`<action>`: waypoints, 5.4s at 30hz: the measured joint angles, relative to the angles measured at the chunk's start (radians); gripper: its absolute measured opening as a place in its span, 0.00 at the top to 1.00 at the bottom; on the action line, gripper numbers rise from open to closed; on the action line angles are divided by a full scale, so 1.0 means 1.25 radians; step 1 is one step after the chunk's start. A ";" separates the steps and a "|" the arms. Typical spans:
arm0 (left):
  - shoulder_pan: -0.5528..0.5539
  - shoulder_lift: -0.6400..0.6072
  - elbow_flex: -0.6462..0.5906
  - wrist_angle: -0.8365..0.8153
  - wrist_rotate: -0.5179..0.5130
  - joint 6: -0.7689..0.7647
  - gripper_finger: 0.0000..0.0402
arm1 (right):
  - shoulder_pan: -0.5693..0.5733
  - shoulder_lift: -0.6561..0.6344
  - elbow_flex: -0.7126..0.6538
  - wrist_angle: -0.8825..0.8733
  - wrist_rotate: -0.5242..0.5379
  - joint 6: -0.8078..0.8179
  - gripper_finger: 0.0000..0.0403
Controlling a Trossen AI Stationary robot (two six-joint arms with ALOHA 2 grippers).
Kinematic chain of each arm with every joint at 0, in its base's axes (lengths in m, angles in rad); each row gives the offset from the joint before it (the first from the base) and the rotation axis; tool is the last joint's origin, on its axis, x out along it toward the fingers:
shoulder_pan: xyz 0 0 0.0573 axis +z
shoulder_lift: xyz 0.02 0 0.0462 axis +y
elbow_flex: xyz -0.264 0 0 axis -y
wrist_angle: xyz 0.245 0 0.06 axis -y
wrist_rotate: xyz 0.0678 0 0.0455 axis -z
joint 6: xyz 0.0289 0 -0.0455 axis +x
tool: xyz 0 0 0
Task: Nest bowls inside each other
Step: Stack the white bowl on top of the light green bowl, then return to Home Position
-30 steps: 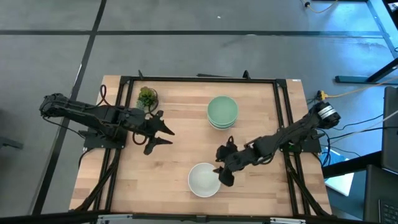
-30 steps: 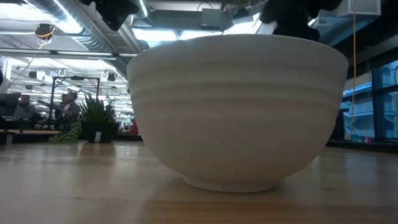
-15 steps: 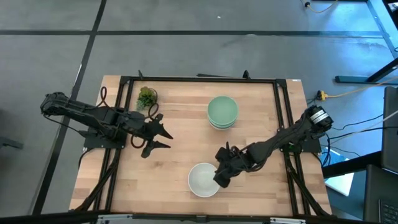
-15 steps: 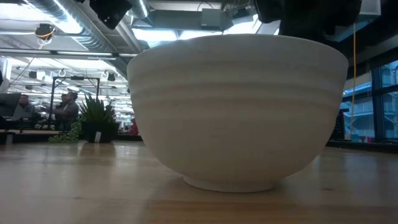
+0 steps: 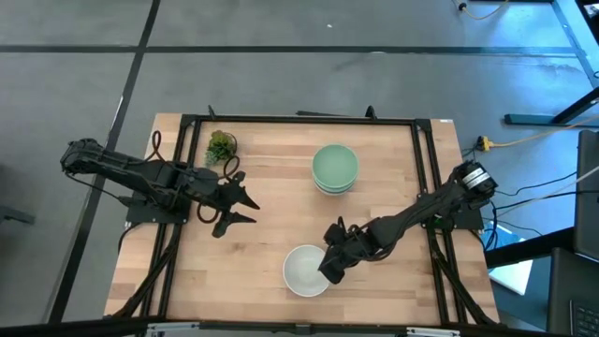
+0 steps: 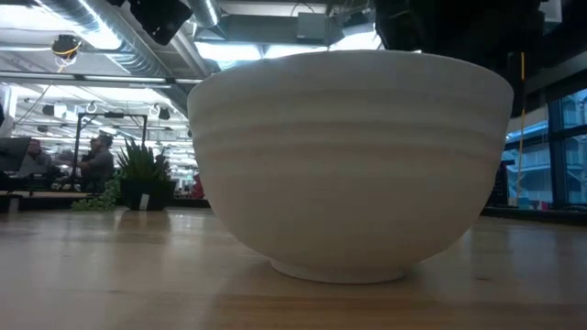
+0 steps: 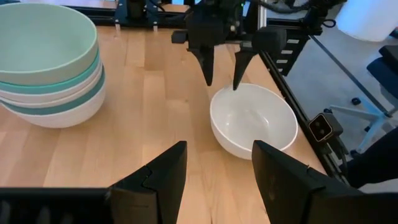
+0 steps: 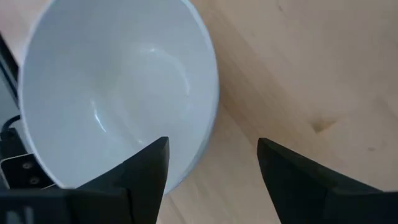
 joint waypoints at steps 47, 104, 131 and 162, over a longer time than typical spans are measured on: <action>0.000 0.000 0.000 -0.040 0.000 0.001 0.56 | -0.016 0.006 -0.001 0.006 -0.016 -0.007 0.98; 0.001 0.000 0.000 -0.025 -0.132 -0.002 0.56 | -0.709 -0.045 0.428 -0.608 -0.024 -0.768 0.98; 0.001 0.000 0.000 -0.035 -0.132 0.000 0.56 | -0.714 -0.044 0.346 -0.532 -0.052 -0.780 0.86; 0.001 0.000 0.000 -0.043 -0.180 0.007 0.56 | -0.665 -0.419 0.382 -0.430 0.020 -0.819 0.60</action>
